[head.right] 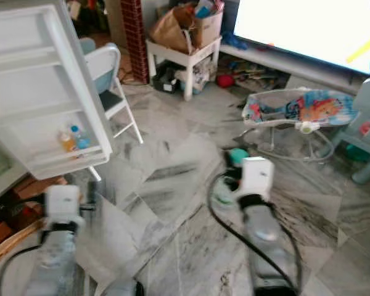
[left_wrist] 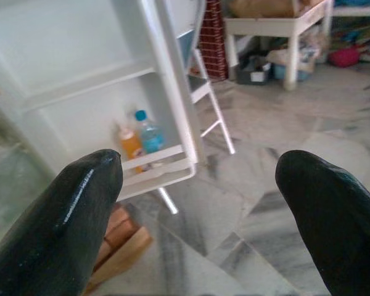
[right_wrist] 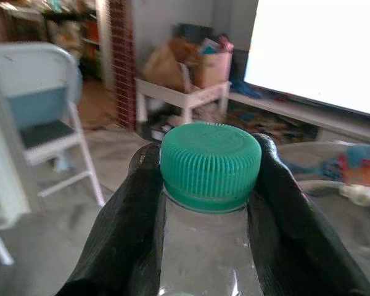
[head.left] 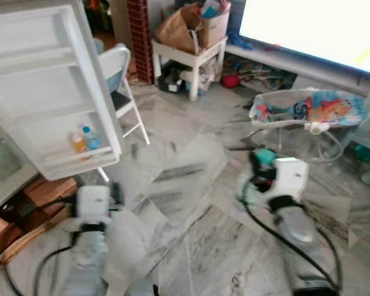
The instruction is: Restocking fridge
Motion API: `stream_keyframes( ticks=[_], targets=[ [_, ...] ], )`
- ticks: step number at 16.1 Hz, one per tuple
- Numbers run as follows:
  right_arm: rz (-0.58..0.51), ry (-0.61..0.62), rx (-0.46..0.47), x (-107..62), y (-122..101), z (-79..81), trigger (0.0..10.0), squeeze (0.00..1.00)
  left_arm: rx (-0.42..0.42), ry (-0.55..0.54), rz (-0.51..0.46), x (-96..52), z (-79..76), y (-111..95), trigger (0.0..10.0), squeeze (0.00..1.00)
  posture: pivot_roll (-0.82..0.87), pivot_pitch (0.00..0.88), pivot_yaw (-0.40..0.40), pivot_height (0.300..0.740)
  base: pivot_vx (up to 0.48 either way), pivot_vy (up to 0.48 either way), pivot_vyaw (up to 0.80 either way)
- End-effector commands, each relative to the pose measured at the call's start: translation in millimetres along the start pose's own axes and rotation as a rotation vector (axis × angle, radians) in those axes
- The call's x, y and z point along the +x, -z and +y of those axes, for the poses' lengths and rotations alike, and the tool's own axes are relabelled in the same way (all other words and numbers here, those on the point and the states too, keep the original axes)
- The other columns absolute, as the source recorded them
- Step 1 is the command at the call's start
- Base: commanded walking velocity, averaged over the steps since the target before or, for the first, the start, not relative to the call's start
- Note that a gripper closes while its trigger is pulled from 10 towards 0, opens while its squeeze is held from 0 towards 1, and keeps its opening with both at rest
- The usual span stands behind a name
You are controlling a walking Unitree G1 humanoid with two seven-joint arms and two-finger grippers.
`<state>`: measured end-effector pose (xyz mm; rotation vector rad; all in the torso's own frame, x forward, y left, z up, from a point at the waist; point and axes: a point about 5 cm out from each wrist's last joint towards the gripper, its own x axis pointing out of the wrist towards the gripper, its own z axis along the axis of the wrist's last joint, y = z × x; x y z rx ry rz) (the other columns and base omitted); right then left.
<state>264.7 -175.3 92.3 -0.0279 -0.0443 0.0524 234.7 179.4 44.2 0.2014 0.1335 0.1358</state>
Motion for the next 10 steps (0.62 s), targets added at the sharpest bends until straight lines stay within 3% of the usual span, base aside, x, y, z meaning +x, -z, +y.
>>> stream_keyframes(
  ticks=[1, 3, 6, 10],
  targets=[
    [-0.006, -0.019, 0.002, 2.9, -3, 5.0, 10.0, 0.00, 0.007, -0.017, -0.007, 3.1, 8.7, -2, 10.0, 0.00, 0.09, 0.041, -0.041, 0.740, 0.000, 0.480, 0.00],
    [0.002, -0.051, -0.092, 2.7, 0, 9.9, 10.0, 0.00, -0.011, -0.002, -0.001, 3.4, 7.2, -3, 10.0, 0.00, 0.09, 0.047, -0.037, 0.740, 0.000, 0.480, 0.00],
    [0.041, -0.014, 0.010, 0.4, 4, 12.5, 10.0, 0.00, -0.007, -0.004, -0.004, 3.0, 6.5, -4, 10.0, 0.00, 0.09, 0.050, -0.035, 0.740, 0.000, 0.480, 0.00],
    [0.033, -0.078, 0.029, 0.1, 3, 18.6, 10.0, 0.00, -0.003, 0.000, -0.009, 5.0, 4.8, -6, 10.0, 0.00, 0.09, 0.055, -0.039, 0.740, 0.000, 0.480, 0.00]
  ],
)
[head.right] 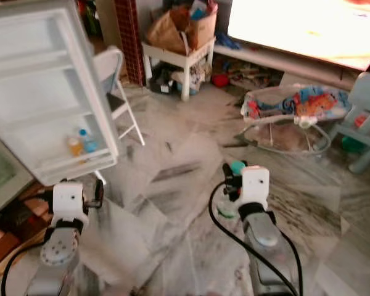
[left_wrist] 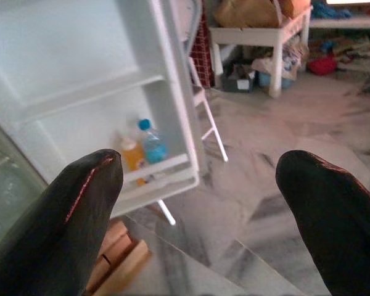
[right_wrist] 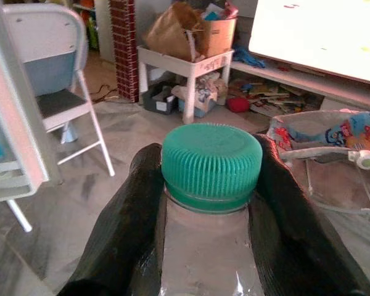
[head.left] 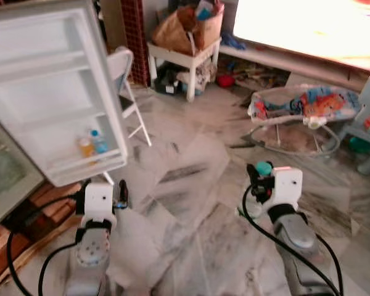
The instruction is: Restocking fridge
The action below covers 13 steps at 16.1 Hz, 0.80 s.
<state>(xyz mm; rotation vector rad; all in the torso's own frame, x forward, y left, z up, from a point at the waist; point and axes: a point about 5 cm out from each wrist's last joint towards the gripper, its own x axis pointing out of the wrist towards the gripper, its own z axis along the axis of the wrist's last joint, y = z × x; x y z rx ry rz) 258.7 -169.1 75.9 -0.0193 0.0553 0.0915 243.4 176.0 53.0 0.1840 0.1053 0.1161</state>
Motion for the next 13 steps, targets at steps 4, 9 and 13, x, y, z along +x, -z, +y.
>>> stream_keyframes(
  ticks=[4, 9, 13],
  targets=[
    [-0.081, -0.065, 0.034, 6.8, -17.9, 13.6, 10.0, 0.00, 0.015, -0.017, 0.022, -1.4, 4.6, 3.5, 10.0, 0.00, 0.09, 0.056, -0.040, 0.740, 0.000, 0.480, 0.56],
    [-0.086, -0.078, 0.045, 9.7, -19.9, 14.6, 10.0, 0.00, 0.015, -0.010, 0.014, 2.9, 2.2, 1.1, 10.0, 0.00, 0.09, 0.053, -0.039, 0.740, 0.000, 0.480, 0.80],
    [-0.094, -0.074, 0.039, 11.8, -21.9, 13.7, 10.0, 0.00, 0.020, -0.005, -0.010, 4.8, 0.6, -1.9, 10.0, 0.00, 0.09, 0.052, -0.040, 0.740, 0.000, 0.346, 0.57]
  ],
)
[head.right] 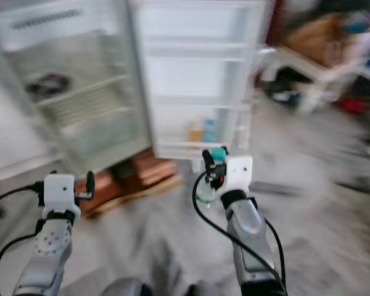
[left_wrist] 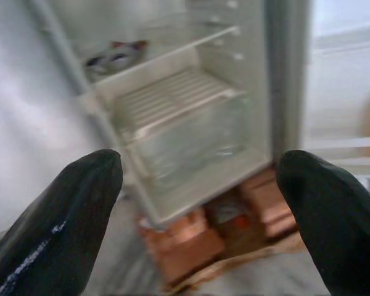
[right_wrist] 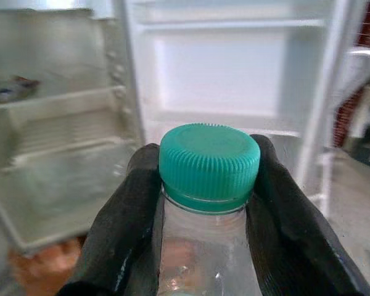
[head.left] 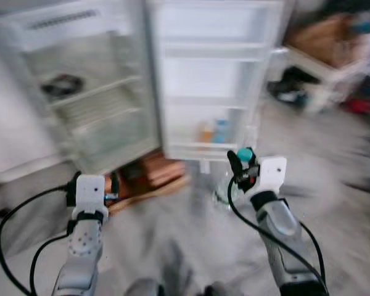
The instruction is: Restocking fridge
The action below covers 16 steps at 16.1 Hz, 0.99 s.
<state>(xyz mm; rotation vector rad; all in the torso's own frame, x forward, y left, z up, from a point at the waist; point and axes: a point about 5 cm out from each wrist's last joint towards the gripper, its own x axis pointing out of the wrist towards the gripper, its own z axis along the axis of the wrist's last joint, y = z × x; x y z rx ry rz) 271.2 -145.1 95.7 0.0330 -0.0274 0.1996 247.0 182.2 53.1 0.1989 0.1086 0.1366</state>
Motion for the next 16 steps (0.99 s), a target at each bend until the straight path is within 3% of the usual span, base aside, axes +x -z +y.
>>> stream_keyframes(
  ticks=[1, 6, 16],
  targets=[
    [-0.011, 0.040, -0.008, -2.3, -1.6, -9.1, 10.0, 0.00, 0.013, 0.024, -0.027, 0.2, -6.3, -4.0, 10.0, 0.00, 0.09, 0.052, -0.040, 0.740, 0.000, 0.000, 0.00],
    [-0.018, 0.033, -0.004, 0.9, -2.2, -8.6, 10.0, 0.00, 0.015, 0.081, -0.056, 0.4, -11.2, -8.6, 10.0, 0.00, 0.10, 0.048, -0.044, 0.740, 0.000, 0.000, 0.00],
    [-0.014, 0.024, -0.004, -0.8, -1.2, -8.2, 10.0, 0.00, 0.005, 0.088, -0.053, -0.4, -12.3, -8.3, 10.0, 0.00, 0.10, 0.066, -0.043, 0.740, 0.283, 0.000, 0.00]
  ],
)
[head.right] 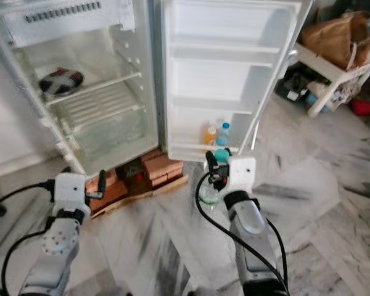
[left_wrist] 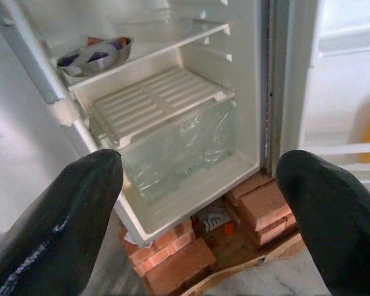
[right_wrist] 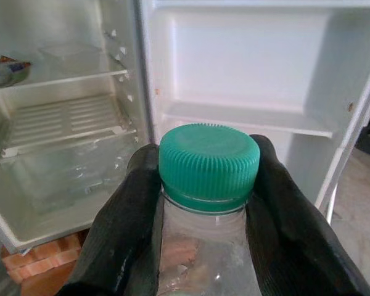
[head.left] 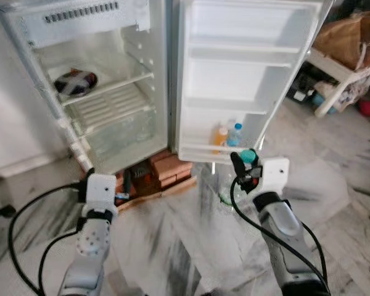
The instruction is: Restocking fridge
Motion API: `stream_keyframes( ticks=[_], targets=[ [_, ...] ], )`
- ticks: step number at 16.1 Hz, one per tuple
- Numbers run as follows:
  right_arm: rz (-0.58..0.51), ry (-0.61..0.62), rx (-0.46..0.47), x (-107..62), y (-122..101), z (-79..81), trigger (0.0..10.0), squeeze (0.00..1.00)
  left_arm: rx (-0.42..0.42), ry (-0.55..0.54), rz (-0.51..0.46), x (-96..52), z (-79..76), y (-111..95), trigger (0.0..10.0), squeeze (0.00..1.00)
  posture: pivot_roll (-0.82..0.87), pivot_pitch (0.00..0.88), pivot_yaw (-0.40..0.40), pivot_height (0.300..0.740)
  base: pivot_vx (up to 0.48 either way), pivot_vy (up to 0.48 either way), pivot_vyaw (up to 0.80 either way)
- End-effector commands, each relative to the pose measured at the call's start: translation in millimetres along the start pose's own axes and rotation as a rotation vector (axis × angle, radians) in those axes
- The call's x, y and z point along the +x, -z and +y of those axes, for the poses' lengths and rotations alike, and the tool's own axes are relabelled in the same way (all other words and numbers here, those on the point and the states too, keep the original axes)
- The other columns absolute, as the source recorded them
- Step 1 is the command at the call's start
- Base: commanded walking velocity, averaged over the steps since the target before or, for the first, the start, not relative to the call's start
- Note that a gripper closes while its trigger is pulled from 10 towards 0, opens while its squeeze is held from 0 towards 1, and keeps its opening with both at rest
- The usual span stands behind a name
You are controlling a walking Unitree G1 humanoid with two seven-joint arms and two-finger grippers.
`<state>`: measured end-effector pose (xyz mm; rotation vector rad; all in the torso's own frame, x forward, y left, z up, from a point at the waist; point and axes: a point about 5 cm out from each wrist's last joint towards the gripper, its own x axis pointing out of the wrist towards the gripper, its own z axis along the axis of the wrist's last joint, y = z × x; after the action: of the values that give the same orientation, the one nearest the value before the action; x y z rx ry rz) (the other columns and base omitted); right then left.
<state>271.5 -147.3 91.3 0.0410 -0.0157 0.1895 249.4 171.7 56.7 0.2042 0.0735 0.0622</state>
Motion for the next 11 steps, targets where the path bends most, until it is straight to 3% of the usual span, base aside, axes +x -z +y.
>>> stream_keyframes(
  ticks=[1, 11],
  targets=[
    [-0.024, 0.013, -0.013, -0.5, -5.8, -6.0, 10.0, 0.00, -0.004, 0.019, -0.010, -0.7, -3.0, -2.5, 10.0, 0.00, 0.09, 0.066, -0.044, 0.740, 0.341, 0.000, 0.00],
    [-0.021, -0.001, 0.002, 2.3, -5.5, -3.7, 10.0, 0.00, -0.001, 0.024, -0.004, 1.0, -4.4, -2.3, 10.0, 0.00, 0.10, 0.066, -0.043, 0.740, 0.335, 0.000, 0.00]
  ],
)
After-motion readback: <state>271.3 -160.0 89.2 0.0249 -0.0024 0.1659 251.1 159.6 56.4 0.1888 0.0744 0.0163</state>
